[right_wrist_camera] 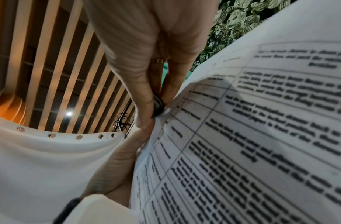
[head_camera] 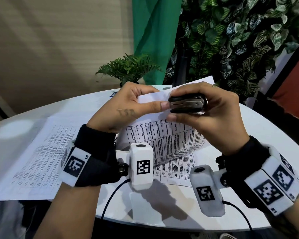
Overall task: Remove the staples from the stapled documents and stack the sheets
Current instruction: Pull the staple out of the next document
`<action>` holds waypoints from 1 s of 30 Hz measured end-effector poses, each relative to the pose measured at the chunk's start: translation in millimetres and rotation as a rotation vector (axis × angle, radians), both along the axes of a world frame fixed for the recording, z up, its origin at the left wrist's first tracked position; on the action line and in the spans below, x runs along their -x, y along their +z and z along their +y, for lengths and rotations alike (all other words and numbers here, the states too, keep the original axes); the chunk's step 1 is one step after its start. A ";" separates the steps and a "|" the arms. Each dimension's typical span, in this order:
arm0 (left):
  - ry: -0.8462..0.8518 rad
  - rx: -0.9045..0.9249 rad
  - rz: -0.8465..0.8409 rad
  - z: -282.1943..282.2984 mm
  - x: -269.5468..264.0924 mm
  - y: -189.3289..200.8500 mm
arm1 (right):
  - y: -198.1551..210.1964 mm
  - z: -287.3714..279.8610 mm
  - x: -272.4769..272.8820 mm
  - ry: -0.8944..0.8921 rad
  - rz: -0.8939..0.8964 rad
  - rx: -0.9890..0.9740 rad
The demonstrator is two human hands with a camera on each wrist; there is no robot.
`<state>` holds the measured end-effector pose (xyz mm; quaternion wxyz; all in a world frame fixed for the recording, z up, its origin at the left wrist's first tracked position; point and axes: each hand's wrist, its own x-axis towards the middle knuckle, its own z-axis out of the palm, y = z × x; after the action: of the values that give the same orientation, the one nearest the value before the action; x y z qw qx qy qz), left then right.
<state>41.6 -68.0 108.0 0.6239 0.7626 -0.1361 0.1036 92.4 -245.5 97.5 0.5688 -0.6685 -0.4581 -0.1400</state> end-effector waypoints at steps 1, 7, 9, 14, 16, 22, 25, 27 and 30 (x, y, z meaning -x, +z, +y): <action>0.009 -0.005 -0.003 -0.8 0.7 0.3 | 0.0 0.4 0.1 0.017 0.031 -0.012; 0.181 -0.094 -0.055 -7.0 0.9 1.8 | 0.8 4.8 2.3 -0.049 0.051 -0.039; 0.238 -0.141 -0.071 -9.5 -0.9 1.5 | 0.7 5.9 4.6 -0.148 -0.066 -0.001; 0.414 -0.242 -0.089 0.2 -2.2 -2.1 | -3.4 -5.7 -3.4 -0.520 -0.401 0.060; 0.421 -0.223 -0.079 4.1 0.3 -1.9 | -4.0 -17.1 -7.7 -0.525 -0.288 0.042; 0.472 -0.230 -0.089 3.4 -3.1 -3.1 | -33.5 -31.8 -4.9 -0.507 0.113 0.222; 0.482 -0.227 -0.094 2.7 -4.0 -3.7 | -41.6 -37.2 -9.5 -0.504 0.264 0.318; 0.470 -0.236 -0.097 2.6 -4.1 -3.1 | -40.7 -39.1 -12.2 -0.463 0.341 0.299; 0.379 -0.211 -0.047 4.9 -1.4 -0.4 | -34.0 -42.0 -15.1 -0.230 0.565 0.150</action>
<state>43.1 -63.1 107.6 0.5066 0.8330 -0.0151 0.2219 107.5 -287.5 63.5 0.6030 -0.7687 -0.2121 0.0222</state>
